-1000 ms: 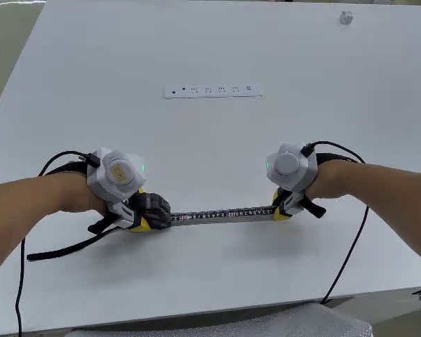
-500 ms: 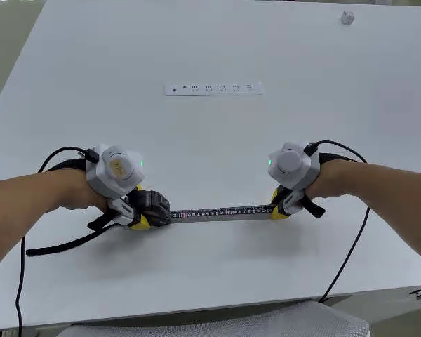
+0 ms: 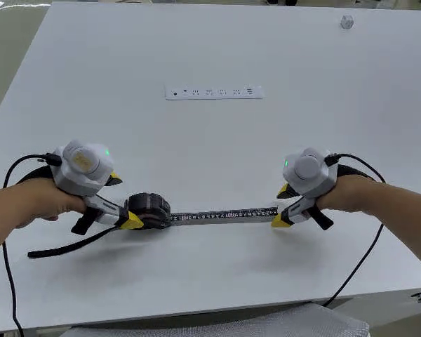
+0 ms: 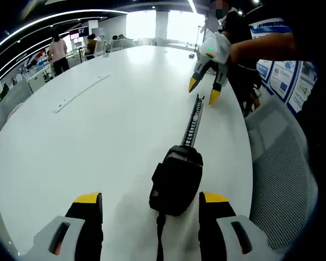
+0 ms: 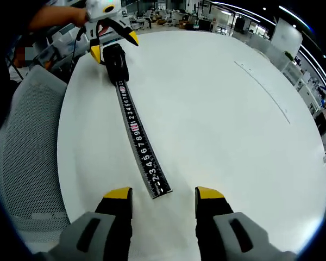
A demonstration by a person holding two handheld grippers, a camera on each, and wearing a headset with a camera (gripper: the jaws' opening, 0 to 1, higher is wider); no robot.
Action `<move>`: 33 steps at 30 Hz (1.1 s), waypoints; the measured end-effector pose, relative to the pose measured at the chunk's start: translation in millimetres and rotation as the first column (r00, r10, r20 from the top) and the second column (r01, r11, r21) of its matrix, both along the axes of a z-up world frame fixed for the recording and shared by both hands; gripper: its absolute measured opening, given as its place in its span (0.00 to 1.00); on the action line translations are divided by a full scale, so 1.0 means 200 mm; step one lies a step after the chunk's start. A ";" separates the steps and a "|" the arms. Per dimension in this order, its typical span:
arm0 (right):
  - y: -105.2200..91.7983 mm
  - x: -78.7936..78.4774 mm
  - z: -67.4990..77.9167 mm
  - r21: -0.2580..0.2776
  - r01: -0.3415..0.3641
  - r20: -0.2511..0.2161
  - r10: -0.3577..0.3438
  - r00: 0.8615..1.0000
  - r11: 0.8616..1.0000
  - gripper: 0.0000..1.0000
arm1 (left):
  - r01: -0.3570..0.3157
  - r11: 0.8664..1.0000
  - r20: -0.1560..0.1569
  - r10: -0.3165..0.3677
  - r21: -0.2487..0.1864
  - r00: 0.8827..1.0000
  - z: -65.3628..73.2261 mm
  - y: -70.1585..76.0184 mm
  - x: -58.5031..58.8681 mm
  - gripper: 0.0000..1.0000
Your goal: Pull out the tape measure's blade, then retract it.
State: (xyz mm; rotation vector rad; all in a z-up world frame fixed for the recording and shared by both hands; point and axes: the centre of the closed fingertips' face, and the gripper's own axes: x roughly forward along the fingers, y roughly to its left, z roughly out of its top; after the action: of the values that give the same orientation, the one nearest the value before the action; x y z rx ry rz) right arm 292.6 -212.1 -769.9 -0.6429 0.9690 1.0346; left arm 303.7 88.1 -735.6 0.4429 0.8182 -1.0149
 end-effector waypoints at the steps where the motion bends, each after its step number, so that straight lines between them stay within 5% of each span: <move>1: -0.01 0.00 0.00 -0.001 0.005 0.004 -0.005 1.000 1.000 0.49 | -0.014 1.000 -0.002 0.014 -0.007 1.000 0.00 0.01 -0.01 0.69; 8: -0.08 -0.03 0.04 0.038 0.081 0.026 -0.082 0.996 0.996 0.57 | -0.162 0.983 -0.009 0.162 -0.085 0.987 0.05 0.10 -0.03 0.75; 14: -0.16 -0.05 0.06 0.099 0.202 0.037 -0.206 0.978 0.974 0.70 | -0.237 0.962 -0.012 0.238 -0.134 0.971 0.06 0.18 -0.07 0.81; 18: -0.18 -0.12 0.07 0.129 0.237 0.035 -0.243 0.969 0.963 0.70 | -0.298 0.926 0.067 0.321 -0.232 0.945 0.13 0.22 -0.06 0.90; 21: -0.20 -0.16 0.07 0.142 0.257 0.045 -0.266 0.963 0.956 0.74 | -0.351 0.902 0.014 0.366 -0.250 0.930 0.11 0.26 -0.12 0.92; 27: -0.25 -0.25 0.12 0.225 0.339 0.061 -0.360 0.931 0.914 0.83 | -0.383 0.885 0.028 0.404 -0.264 0.914 0.12 0.32 -0.23 0.96; 33: -0.30 -0.32 0.17 0.260 0.363 0.118 -0.402 0.908 0.895 0.89 | -0.400 0.874 0.049 0.428 -0.275 0.902 0.16 0.38 -0.30 1.00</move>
State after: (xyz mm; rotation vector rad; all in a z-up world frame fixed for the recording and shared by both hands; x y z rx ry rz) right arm 227.6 -271.1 -735.9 -0.3186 0.7703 0.7123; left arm 244.3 164.6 -704.2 0.0863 0.6340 -0.6744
